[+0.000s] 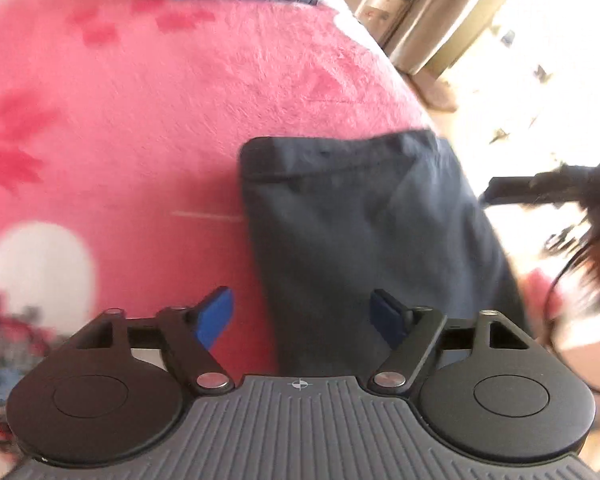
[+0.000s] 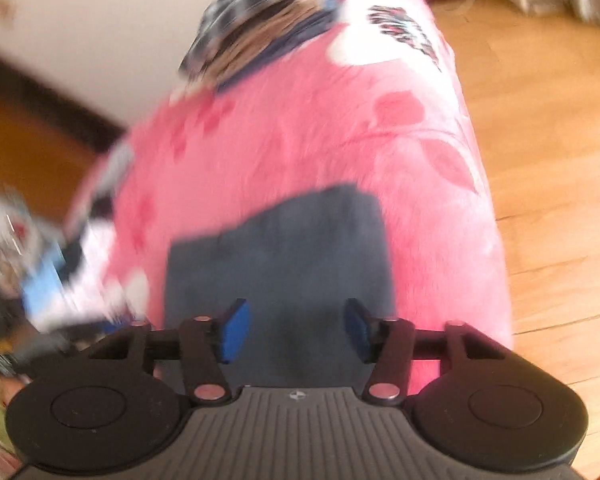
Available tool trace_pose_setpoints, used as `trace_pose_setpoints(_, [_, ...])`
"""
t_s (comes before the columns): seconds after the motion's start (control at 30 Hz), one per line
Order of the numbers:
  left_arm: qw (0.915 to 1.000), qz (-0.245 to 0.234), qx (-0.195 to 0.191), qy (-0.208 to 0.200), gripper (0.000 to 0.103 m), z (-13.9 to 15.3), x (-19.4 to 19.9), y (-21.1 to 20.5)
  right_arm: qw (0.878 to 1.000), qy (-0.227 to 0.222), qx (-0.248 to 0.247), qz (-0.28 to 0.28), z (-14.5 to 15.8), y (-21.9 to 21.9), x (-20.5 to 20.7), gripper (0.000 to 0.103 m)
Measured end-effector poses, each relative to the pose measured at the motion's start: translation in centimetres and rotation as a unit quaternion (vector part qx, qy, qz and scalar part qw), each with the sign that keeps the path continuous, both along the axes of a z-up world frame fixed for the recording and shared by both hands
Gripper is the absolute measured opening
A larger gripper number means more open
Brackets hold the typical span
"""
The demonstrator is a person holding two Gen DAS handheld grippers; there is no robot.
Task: Fold clothes
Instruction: 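Grasp the pants with the left gripper while the right gripper holds them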
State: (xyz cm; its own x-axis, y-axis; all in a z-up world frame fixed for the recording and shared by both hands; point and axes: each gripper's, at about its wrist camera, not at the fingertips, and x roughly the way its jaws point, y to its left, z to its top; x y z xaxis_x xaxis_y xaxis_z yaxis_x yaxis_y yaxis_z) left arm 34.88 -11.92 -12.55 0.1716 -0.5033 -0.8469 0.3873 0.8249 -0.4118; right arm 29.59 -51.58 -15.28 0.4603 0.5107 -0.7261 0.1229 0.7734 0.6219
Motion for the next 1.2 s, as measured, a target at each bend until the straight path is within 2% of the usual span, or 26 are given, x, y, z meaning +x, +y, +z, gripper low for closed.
trace_pose_setpoints(0.13, [0.9986, 0.025, -0.037, 0.027, 0.076, -1.9, 1.7, 0.2, 0.999, 0.014, 0.034, -0.018, -2.4, -1.8, 1.8, 0.058])
trace_pose_setpoints(0.3, [0.9980, 0.015, -0.059, 0.018, 0.076, -2.1, 2.1, 0.2, 0.996, 0.024, 0.086, -0.020, -5.7, -1.4, 3.4, 0.058])
trace_pose_setpoints(0.5, [0.9974, 0.016, -0.070, 0.006, 0.071, -2.1, 2.6, 0.3, 0.992, -0.005, 0.122, -0.035, -6.0, -2.3, 4.1, 0.059])
trace_pose_setpoints(0.63, [0.9975, 0.014, -0.068, 0.009, 0.070, -1.7, 2.4, 0.6, 0.992, -0.019, 0.116, -0.043, -5.4, -2.9, 4.0, 0.058])
trace_pose_setpoints(0.73, [0.9972, 0.015, -0.071, 0.021, 0.071, -1.9, 2.2, 1.1, 0.993, -0.012, 0.108, -0.055, -5.2, -3.8, 2.5, 0.058])
trace_pose_setpoints(0.87, [0.9960, 0.024, -0.082, 0.026, 0.073, -2.5, 2.2, 1.3, 0.988, 0.003, 0.136, -0.072, -6.5, -4.7, 0.7, 0.058])
trace_pose_setpoints(1.07, [0.9946, 0.030, -0.099, 0.010, 0.074, -2.8, 3.2, 0.3, 0.983, -0.019, 0.180, -0.038, -7.8, -2.7, 4.3, 0.058])
trace_pose_setpoints(1.2, [0.9924, 0.037, -0.116, 0.021, 0.067, -2.9, 3.1, 1.1, 0.981, -0.021, 0.190, -0.002, -8.1, -1.5, 5.5, 0.058])
